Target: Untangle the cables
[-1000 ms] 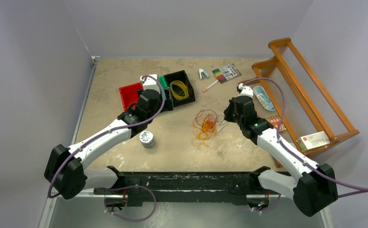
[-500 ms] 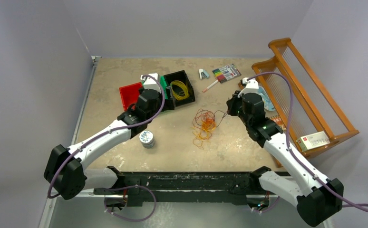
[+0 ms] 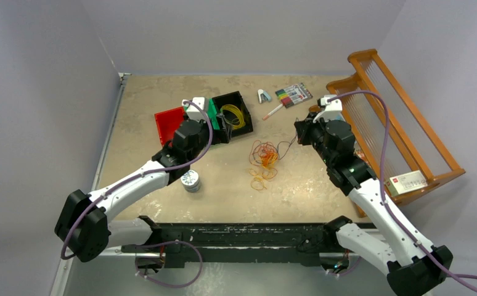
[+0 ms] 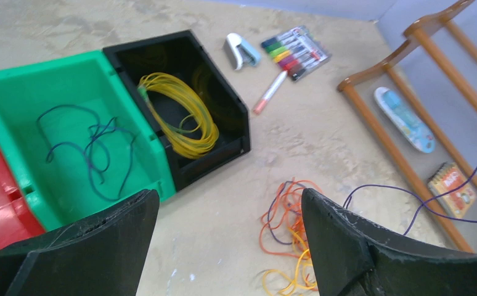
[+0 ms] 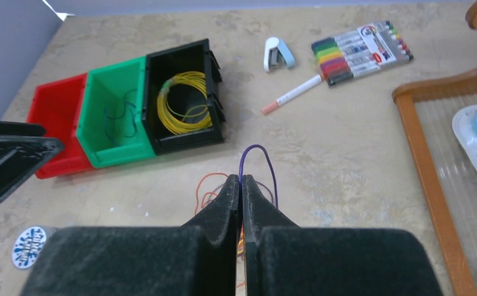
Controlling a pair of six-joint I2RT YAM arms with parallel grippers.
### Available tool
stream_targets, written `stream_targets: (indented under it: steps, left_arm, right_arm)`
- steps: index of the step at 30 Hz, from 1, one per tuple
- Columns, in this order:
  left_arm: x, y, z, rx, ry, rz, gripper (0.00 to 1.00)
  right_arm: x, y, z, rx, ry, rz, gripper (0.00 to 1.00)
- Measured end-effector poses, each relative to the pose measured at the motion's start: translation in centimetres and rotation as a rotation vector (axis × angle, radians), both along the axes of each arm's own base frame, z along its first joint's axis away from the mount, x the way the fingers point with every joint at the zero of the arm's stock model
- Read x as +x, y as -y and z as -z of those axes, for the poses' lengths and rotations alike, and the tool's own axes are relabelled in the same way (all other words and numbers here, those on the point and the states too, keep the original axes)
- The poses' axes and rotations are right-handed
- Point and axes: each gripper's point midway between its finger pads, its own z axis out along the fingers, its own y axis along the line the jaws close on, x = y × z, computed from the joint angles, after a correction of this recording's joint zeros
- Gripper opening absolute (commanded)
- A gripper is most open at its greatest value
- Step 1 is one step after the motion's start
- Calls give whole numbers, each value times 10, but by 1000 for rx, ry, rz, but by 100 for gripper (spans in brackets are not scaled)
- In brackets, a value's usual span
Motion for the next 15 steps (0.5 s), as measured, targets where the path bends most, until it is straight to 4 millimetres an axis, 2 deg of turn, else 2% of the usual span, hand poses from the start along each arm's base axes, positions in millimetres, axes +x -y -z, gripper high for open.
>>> stream_targets:
  steps: [5,11,15]
  left_arm:
    - [0,12,-11,-63,70,55,86]
    - [2,33,-37,-145,172,144,84]
    - [3,50,-41,-179,210,215,79]
  right_arm:
    - [-3,-4,-24,18,62,-34,0]
    - [-6,-9,-52,45,125,-72,0]
    - [-9,-14,-64,60,155,-101,0]
